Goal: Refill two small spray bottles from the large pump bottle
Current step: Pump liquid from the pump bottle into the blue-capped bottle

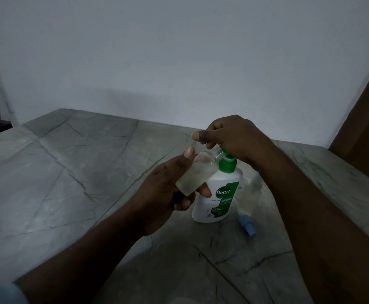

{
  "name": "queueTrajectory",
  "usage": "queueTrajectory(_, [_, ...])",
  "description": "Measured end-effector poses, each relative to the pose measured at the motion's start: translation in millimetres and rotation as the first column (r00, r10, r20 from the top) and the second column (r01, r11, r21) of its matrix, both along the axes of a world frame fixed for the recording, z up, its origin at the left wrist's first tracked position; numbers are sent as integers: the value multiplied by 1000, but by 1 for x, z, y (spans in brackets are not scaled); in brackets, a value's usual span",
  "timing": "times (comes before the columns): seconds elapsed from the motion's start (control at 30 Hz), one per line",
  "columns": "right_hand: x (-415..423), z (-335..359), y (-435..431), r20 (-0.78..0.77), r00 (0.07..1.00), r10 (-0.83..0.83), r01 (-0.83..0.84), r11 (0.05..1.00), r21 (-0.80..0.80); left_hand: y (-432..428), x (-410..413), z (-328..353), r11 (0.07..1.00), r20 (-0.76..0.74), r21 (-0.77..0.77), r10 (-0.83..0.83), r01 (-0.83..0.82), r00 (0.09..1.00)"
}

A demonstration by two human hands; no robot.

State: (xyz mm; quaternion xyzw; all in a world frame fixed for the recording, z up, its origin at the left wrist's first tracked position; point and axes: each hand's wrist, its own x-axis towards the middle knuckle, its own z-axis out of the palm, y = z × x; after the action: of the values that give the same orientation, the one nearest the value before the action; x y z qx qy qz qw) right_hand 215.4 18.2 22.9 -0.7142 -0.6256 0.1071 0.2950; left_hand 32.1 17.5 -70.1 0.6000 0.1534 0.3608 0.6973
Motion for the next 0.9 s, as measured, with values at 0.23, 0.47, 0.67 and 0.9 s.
queueTrajectory(0.23, [2,4,-11,-34,999,-36,43,964,261,-3,-2,3,999,50,37,-32,30,998])
queueTrajectory(0.47, [-2,4,-9,-26,999,-18,21,989,144,-4,-2,3,999,39,22,-26,26,999])
queueTrajectory(0.67, [-4,0,-5,-22,1000,3,-2,1000,23,0,-1,0,1000,2,9,13,-13,1000])
queueTrajectory(0.9, [2,2,-8,-27,999,-43,48,974,223,-4,-2,3,999,45,31,-16,14,999])
